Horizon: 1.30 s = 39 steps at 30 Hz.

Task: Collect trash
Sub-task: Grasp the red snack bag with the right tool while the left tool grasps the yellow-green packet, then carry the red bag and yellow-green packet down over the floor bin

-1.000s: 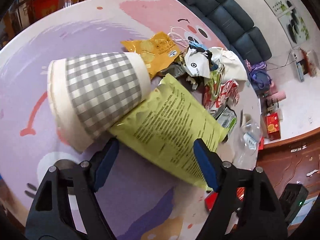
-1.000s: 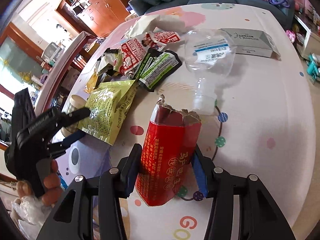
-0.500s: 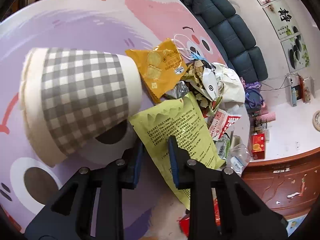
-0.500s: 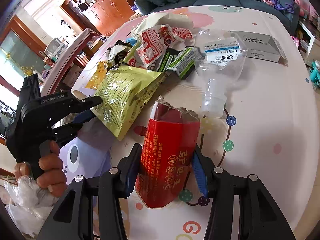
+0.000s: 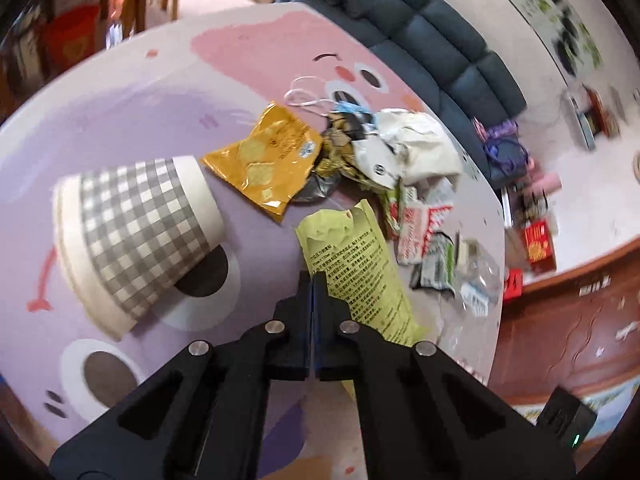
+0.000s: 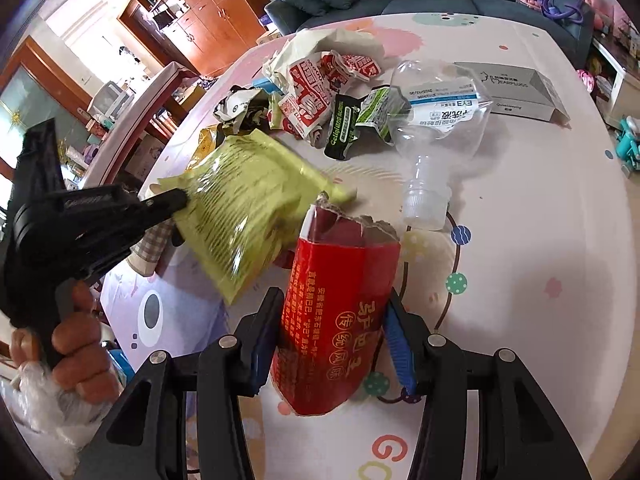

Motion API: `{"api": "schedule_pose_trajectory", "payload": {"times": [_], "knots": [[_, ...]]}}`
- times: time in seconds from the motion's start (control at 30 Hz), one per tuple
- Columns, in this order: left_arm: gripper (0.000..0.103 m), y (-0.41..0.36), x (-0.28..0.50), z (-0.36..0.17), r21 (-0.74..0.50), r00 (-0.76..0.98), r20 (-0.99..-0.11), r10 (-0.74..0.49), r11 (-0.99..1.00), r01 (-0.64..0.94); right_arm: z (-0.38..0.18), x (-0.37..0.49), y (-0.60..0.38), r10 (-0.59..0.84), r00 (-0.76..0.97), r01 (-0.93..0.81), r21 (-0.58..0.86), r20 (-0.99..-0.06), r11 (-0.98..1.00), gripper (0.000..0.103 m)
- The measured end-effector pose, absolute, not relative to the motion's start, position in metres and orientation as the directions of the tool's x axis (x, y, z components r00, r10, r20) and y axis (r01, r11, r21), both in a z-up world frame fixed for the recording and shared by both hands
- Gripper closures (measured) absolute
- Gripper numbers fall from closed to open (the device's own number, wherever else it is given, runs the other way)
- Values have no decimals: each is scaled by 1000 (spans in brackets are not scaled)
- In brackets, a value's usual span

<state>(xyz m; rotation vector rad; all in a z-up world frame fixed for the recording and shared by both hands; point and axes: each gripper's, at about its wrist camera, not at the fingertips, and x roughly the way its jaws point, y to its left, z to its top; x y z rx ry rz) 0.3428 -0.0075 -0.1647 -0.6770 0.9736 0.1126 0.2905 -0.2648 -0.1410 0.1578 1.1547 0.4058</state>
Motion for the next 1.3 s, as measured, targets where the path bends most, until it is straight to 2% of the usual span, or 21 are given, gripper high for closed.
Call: {"api": "schedule_pose_trajectory", "payload": {"times": [0.4,0.8,1.03,1.3], "knots": [[103,-7,243,-104,-315,587,-787,-191,942,-116,-118,236,-244,357,392,-188,306,-848,933,54],[103,12,130,-68,-237,547,-755,-361,929,285,-106,92,-202,241,506,25,293,-828,956,54],[103,20,69,-73,-146,478,-781,-401,863,484,-137,7,-172,200,474,145,300,-858,943,54],[103,15,35,-127,-195,344,-846,-408,836,513,-200,-34,-163,196,359,207,283,-913,936,54]]}}
